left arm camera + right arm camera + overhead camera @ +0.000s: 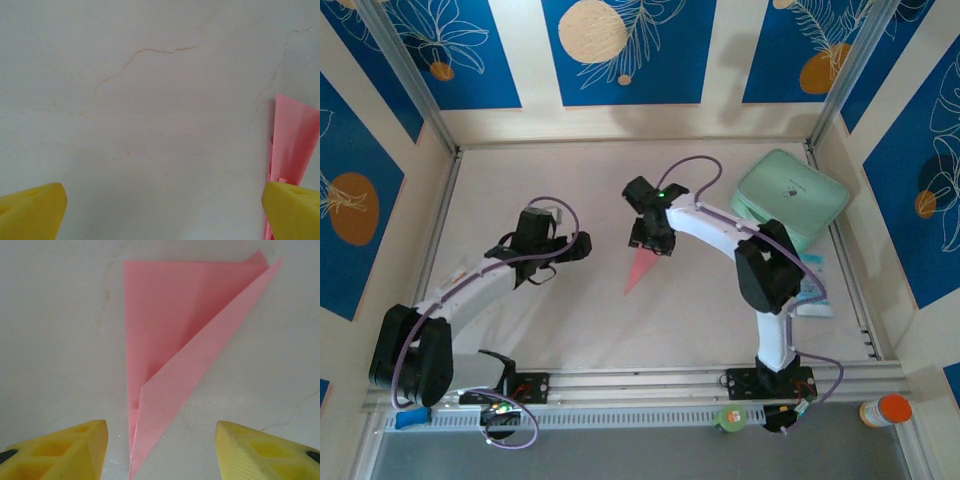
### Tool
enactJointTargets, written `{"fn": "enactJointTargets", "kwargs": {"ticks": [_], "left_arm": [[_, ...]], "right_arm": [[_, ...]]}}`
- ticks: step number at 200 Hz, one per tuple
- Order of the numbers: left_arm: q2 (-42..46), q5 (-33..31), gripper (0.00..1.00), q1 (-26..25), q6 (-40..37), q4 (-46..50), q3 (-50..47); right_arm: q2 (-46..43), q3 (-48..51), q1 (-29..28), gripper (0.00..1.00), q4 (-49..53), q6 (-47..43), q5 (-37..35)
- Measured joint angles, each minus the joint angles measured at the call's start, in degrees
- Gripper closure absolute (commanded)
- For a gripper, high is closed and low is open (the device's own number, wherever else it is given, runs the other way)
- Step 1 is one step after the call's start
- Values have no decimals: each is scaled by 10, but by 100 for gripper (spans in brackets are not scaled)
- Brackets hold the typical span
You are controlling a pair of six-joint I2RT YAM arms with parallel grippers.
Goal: Fold a paper plane with a square sheet of paper (pick it up from the middle)
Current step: Turn over the paper plane at the top-center of the table.
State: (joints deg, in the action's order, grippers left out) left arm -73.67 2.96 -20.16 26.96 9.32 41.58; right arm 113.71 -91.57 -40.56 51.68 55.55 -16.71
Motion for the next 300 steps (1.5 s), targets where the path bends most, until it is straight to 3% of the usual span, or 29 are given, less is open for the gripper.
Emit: {"fn": "enactJointTargets", "kwargs": {"ticks": [71,100,148,191,196,245,300], "left_arm": [[-18,19,0,6,-1,-21,-17],[-28,28,1,7,-1,-21,-22],[-30,30,1,7,0,-27,-22],[-30,30,1,7,5,-29,-22],[-30,31,1,7,7,-29,-22],[-15,54,0,31,44,-38,-27],[19,89,0,52,90,-57,-49]], "right_arm": [[84,-70,-15,41,87,95,-50],[89,-71,-15,46,106,110,-58],[89,-71,-14,64,114,122,-57],[89,-70,-7,96,109,115,-49],[89,-70,-5,100,104,114,-48],[26,14,17,100,-10,29,-9],[-65,99,19,100,-225,-89,154]]}}
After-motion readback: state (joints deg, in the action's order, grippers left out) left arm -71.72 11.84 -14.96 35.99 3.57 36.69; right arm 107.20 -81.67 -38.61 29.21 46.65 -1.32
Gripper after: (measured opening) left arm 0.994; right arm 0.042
